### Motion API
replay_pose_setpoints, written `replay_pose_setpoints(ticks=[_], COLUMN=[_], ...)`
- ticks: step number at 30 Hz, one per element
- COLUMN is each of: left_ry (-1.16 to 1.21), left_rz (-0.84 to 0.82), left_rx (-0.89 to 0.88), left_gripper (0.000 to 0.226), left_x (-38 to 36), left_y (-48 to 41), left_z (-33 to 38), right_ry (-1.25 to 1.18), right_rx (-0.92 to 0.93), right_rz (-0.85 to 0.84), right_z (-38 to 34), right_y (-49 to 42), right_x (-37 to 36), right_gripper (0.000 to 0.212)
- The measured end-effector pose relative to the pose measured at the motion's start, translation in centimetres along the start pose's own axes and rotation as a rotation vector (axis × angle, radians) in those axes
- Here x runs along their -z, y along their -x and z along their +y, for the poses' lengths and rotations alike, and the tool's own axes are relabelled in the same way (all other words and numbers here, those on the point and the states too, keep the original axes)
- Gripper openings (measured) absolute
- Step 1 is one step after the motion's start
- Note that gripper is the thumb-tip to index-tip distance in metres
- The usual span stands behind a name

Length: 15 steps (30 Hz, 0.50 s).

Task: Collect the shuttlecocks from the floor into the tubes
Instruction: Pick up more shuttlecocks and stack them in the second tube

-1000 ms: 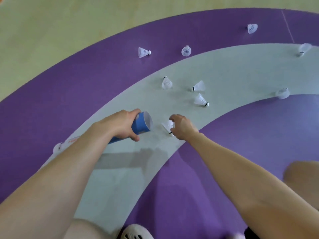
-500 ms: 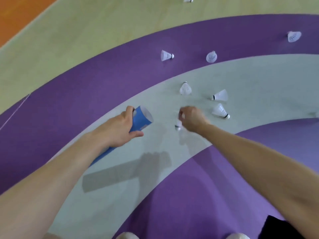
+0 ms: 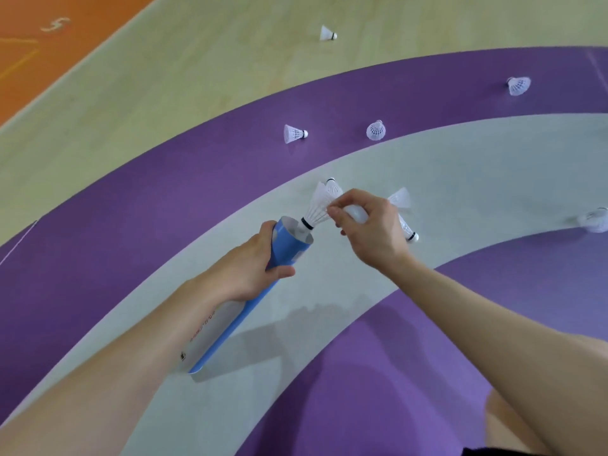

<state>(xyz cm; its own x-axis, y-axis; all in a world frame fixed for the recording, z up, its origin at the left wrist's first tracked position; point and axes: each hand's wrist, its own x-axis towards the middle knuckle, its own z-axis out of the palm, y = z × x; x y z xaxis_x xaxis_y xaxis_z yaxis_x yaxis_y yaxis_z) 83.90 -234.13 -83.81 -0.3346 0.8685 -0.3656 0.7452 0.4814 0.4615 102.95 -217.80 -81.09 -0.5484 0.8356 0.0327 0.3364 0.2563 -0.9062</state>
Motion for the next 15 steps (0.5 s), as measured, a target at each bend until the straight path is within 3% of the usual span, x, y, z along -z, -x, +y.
replay_pose_setpoints(ticks=[4, 6, 9, 12, 15], left_ry=[0.016, -0.007, -0.042, -0.033, -0.046], left_rz=[-0.005, -0.009, 0.010, 0.025, 0.080], left_rx=[-0.038, -0.049, -0.051, -0.083, -0.108], left_gripper=[0.083, 0.084, 0.087, 0.087, 0.086], left_x=[-0.5, -0.7, -0.5, -0.1, 0.0], left_y=[-0.9, -0.6, -0.8, -0.9, -1.1], left_z=[0.5, 0.8, 0.6, 0.3, 0.3], right_ry=[0.011, 0.012, 0.099, 0.126, 0.097], right_rx=[-0.011, 0.023, 0.053, 0.052, 0.008], right_rz=[-0.016, -0.195, -0.446, -0.415, -0.282], right_z=[0.7, 0.6, 0.8, 1.3, 1.9], right_y=[0.4, 0.4, 0.4, -0.2, -0.9], right_x=[-0.4, -0.4, -0.6, -0.1, 0.8], right_gripper=[0.010, 0.008, 0.024, 0.024, 0.022])
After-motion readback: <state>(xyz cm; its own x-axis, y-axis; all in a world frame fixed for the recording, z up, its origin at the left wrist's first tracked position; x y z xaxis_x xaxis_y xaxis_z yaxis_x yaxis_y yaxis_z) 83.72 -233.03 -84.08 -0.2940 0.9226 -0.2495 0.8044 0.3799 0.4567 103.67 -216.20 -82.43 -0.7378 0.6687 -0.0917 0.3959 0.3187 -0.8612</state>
